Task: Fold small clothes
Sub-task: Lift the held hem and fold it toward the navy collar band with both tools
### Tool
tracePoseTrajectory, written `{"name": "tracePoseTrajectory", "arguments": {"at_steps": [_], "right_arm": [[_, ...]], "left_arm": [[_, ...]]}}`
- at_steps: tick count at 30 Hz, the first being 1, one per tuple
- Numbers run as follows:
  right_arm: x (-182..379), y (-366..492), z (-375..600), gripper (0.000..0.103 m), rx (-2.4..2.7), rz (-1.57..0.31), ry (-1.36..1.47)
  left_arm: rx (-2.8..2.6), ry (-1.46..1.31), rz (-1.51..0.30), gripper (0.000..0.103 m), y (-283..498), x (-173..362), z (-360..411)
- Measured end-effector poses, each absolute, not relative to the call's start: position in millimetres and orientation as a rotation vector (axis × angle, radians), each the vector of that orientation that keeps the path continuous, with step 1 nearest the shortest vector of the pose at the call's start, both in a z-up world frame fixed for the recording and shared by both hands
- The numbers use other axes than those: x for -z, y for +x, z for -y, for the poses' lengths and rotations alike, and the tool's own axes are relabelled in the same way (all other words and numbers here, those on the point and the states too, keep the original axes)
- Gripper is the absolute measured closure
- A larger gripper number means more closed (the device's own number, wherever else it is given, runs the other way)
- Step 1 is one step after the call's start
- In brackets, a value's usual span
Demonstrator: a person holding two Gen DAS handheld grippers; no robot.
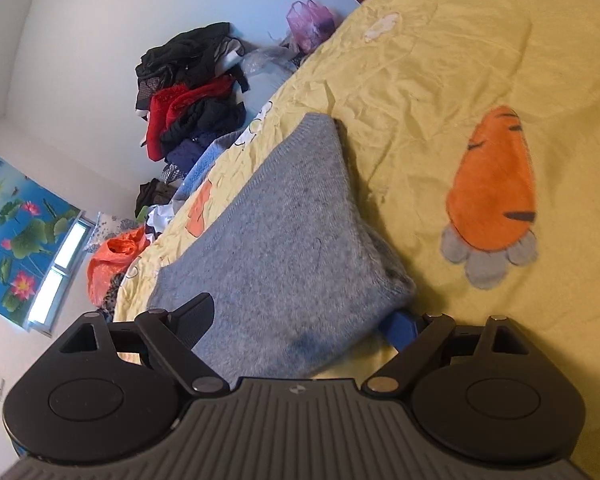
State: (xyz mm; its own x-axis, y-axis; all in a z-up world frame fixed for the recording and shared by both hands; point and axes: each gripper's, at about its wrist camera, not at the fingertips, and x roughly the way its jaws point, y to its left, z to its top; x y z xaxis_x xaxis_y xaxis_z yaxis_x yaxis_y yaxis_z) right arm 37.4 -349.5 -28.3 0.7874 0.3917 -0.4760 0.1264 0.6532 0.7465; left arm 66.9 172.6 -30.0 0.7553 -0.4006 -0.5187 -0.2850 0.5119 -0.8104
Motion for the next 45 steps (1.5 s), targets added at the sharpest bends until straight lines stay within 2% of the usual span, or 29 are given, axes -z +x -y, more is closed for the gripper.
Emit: {"name": "tracePoseTrajectory", "arguments": {"at_steps": [8,11,12,13,14,15,20,30,39,45], "right_arm": [[31,60,321,0.013,-0.134,-0.582,0.813],[32,67,311,0.02,-0.122,-0.569,0.769],[33,69,310,0.036,-0.114,-0.576,0.768],[37,72,311,0.064,-0.114,-0.6,0.785],[44,75,314,0.077,-0.121,-0.645,0.817],[50,77,319,0.086,-0.117,-0.673,0.848],[51,75,326,0.087,-0.158,-0.671,0.912],[8,47,335,0.088,-0.286,-0.609,0.946],[11,-54,345,0.088,-0.345,-0.678,0.979],[25,-126,338,0.088,-0.329,-0.741,1.009]], "left_arm": [[0.018,-1.092,-0.621,0.055,70,34,-153],[0.018,-1.043,-0.642,0.056,81,32,-143],[0.021,-1.019,-0.659,0.07,84,32,-140],[0.02,-1.004,-0.696,0.098,88,33,-139],[0.017,-0.997,-0.738,0.098,92,38,-138],[0.021,-1.004,-0.736,0.098,92,40,-139],[0.047,-0.995,-0.714,0.098,89,26,-144],[0.159,-0.955,-0.646,0.098,54,-26,-148],[0.158,-1.033,-0.757,0.099,-59,-14,-177],[0.095,-0.945,-0.836,0.098,-111,6,-188]]}}
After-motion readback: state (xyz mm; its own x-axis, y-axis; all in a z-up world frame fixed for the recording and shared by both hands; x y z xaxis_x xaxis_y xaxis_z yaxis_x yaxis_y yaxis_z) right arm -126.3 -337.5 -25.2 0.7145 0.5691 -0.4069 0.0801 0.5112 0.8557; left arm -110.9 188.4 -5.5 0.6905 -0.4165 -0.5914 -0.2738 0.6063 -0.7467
